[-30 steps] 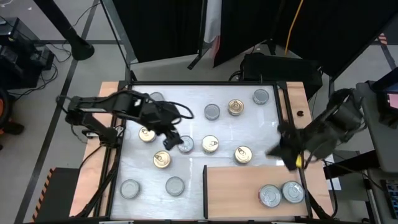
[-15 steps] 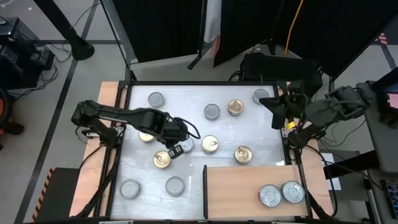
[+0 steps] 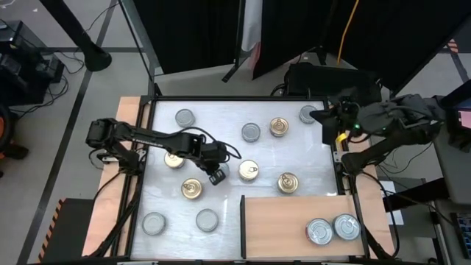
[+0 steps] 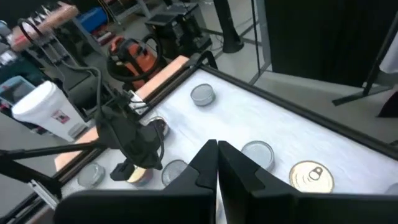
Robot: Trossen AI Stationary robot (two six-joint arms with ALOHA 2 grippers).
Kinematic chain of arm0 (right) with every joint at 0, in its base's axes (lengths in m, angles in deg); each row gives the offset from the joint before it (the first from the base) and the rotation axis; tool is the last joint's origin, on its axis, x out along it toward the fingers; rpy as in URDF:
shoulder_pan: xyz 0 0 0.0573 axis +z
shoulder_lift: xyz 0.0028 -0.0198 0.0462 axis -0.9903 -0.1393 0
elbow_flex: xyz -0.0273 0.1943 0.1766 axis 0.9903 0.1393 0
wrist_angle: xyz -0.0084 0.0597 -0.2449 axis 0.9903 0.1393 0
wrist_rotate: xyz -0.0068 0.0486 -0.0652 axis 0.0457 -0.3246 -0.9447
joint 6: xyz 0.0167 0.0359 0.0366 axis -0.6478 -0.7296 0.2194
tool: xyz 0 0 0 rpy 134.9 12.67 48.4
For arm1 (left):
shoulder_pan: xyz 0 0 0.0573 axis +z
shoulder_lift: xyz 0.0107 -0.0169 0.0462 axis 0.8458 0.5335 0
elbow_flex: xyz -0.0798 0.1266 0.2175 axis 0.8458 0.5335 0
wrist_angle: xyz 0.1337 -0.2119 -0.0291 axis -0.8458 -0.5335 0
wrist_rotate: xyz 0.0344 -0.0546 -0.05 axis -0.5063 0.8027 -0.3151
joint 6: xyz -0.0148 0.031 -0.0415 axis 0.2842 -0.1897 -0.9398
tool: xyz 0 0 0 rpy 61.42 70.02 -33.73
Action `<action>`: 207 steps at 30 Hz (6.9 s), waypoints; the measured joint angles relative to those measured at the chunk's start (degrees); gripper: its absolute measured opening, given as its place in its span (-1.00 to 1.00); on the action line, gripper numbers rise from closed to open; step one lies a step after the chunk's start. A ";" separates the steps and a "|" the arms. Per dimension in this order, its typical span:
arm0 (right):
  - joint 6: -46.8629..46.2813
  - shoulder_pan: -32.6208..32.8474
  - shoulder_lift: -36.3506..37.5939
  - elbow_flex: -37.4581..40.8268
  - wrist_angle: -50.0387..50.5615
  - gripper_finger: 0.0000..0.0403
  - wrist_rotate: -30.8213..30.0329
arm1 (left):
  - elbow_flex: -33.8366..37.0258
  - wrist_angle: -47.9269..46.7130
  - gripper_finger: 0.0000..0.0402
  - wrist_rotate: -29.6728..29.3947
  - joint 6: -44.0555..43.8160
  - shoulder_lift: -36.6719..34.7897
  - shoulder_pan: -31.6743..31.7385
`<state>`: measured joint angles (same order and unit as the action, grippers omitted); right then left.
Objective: Stack canned seafood by type on shelf
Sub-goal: Stack the red tuna can on top of the other red tuna can on the shelf
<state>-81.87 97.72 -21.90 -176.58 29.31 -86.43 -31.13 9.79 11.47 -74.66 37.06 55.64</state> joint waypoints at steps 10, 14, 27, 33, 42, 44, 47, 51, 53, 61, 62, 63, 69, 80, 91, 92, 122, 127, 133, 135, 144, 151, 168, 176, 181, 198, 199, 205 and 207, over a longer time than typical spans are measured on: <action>-3.24 -3.94 -0.32 0.01 0.20 -0.98 2.48 | 2.88 -1.45 -0.97 7.30 -0.33 0.00 2.57; -7.56 -4.04 -0.83 0.02 -0.57 -0.98 5.76 | 2.91 -2.00 -0.97 6.46 1.55 0.02 2.60; -6.78 -4.02 -6.47 0.02 -18.83 -0.98 6.23 | 4.09 -5.44 -0.99 2.31 3.42 1.49 2.08; -6.70 -4.02 -10.17 0.04 -22.77 -0.98 7.29 | 4.40 -1.24 -0.99 0.67 3.83 1.49 0.04; -6.77 -4.00 -12.12 0.07 -24.84 -0.98 8.85 | 4.39 -0.96 -0.99 -0.81 5.11 3.67 -1.19; -6.76 -4.00 -11.93 0.07 -24.84 -0.98 8.82 | 4.39 -0.98 -0.99 -0.92 5.24 4.67 -1.66; -6.71 -4.00 -11.41 0.07 -24.81 -0.98 8.81 | 4.25 0.10 -0.99 -2.13 4.99 5.41 -2.54; -6.69 -4.00 -10.89 0.04 -24.81 -0.98 8.79 | 4.24 0.49 -0.99 -4.10 4.06 5.49 -3.60; -6.67 -4.00 -10.85 0.04 -24.71 -0.98 8.81 | 4.24 -0.41 -0.99 -4.08 3.34 5.50 -3.97; -6.14 -4.00 -10.77 0.04 -24.09 -0.98 8.79 | 5.80 -2.32 -0.99 -5.25 2.10 5.64 -5.57; -6.02 -4.00 -10.77 0.04 -23.96 -0.98 8.79 | 6.55 -2.45 -0.99 -5.03 1.61 5.64 -5.56; -5.71 -4.00 -10.77 0.04 -23.95 -0.98 8.77 | 7.24 -2.87 -0.99 -4.81 0.72 5.75 -5.54; -4.63 -4.00 -10.77 0.04 -23.50 -0.98 8.76 | 8.20 -4.69 -0.99 -4.28 -0.74 5.65 -6.19; -3.02 -3.97 -10.77 0.04 -22.77 -0.98 10.36 | 3.35 -17.87 -0.91 -3.53 5.04 -11.54 -6.28; 0.82 -4.00 -10.79 0.04 -21.09 -0.98 13.80 | 3.53 -14.18 0.39 -9.17 44.64 -18.67 -5.04; 0.44 -4.00 -10.79 0.04 -20.47 -0.98 14.54 | 3.81 -12.69 0.49 -9.76 49.60 -18.32 -5.02; -3.39 0.83 -10.61 0.04 -15.33 -0.39 17.31 | 4.17 -8.45 0.06 -5.28 80.27 -1.68 0.49; -3.18 0.83 -10.61 0.04 -15.20 -0.39 17.31 | 4.15 -8.52 -0.38 -2.58 79.76 -1.85 0.49; -3.15 0.83 -10.61 0.04 -14.85 -0.39 17.31 | 4.13 -8.69 -0.61 -1.84 75.13 -1.85 0.49; -3.15 0.83 -10.61 0.04 -14.44 -0.39 17.31 | 4.13 -8.81 -0.64 -1.96 73.10 -1.84 0.49; -14.55 0.88 -11.24 0.04 -7.00 -0.39 17.64 | -1.33 -16.70 -0.66 3.50 47.31 -1.84 0.51; -17.16 0.83 -12.23 0.04 -4.59 -0.39 13.15 | -0.55 -4.87 -0.69 10.49 20.94 -2.15 -6.17; -16.04 -0.02 -12.53 0.04 -6.36 -0.39 11.64 | 0.02 3.44 -0.99 1.01 16.69 7.02 -11.29; -17.48 0.14 -12.54 0.04 -6.36 -0.39 12.92 | -0.04 2.18 -0.99 -1.51 9.39 6.20 -11.57; -17.12 0.14 -12.54 0.04 -6.36 -0.39 13.09 | 0.02 -1.57 -0.99 -5.99 15.70 6.09 -10.34; -16.96 1.99 -12.54 0.04 -7.69 -0.39 14.58 | 6.57 3.50 -0.99 1.96 32.34 5.85 -5.09; -16.96 2.08 -12.54 0.04 -7.69 -0.39 14.59 | 7.18 3.09 -0.99 0.70 32.34 5.63 -4.56; -16.70 2.01 -12.54 0.04 -7.63 -0.39 14.56 | 7.79 -1.09 -1.00 -6.69 31.18 4.97 -0.64; -16.70 2.01 -12.54 0.04 -7.65 -0.39 14.51 | 7.74 -2.68 -1.00 -7.09 30.47 4.24 0.78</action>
<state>-98.57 99.73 -34.44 -176.53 21.66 -71.91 -23.40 7.11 4.38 -44.19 41.30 56.43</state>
